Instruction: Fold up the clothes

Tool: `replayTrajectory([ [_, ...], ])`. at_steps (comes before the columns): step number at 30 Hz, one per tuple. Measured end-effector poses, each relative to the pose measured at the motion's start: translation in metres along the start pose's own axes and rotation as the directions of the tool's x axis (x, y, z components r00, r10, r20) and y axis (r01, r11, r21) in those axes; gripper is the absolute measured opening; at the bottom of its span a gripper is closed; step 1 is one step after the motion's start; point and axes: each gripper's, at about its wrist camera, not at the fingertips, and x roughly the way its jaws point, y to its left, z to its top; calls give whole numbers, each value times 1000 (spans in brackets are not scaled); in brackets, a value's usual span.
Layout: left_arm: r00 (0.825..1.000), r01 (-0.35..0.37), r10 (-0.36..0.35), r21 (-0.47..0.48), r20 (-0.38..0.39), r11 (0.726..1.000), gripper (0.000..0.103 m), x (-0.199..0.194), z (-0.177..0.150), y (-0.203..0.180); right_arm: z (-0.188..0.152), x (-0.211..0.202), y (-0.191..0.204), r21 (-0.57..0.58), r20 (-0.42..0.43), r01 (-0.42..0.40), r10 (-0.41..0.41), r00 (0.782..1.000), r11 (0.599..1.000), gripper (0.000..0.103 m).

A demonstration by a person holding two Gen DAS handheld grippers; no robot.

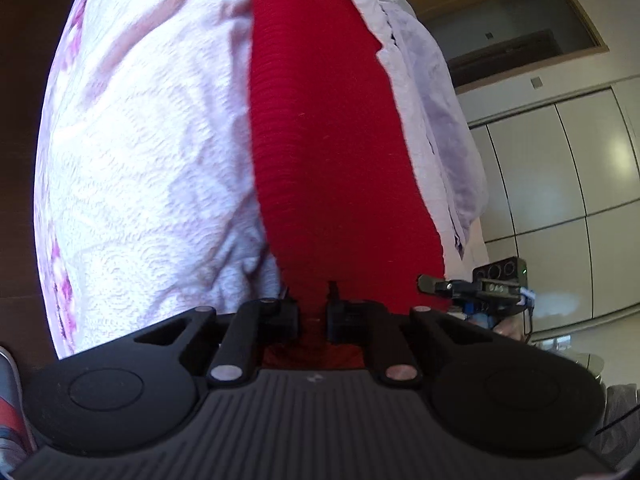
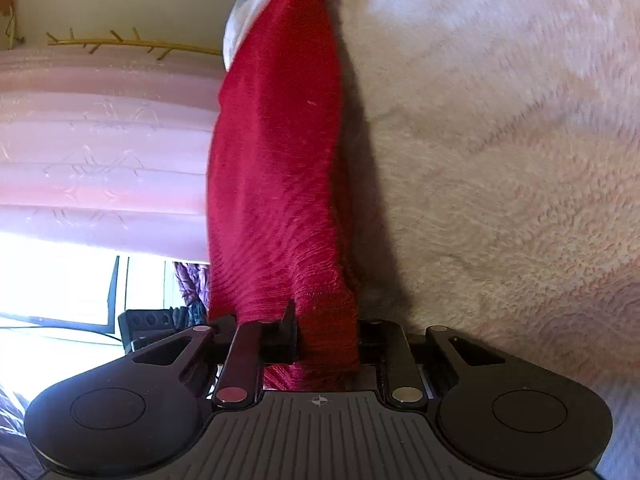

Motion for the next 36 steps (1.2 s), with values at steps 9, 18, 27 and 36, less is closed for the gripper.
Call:
replayTrajectory([
  [9,993,118,-117,-157,16,981,8,-32,61,-36,38,-25,66,93,38,9,-12,999,996,16],
  [18,977,208,-198,-484,73,850,8,-10,190,-9,151,5,98,298,147,-36,-8,989,954,16],
  [27,985,113,-174,-713,-12,692,10,49,290,73,240,109,38,633,188,21,-181,965,774,26],
  [36,965,129,-259,-771,-49,623,19,51,326,77,252,101,35,705,346,-157,-141,928,692,72],
])
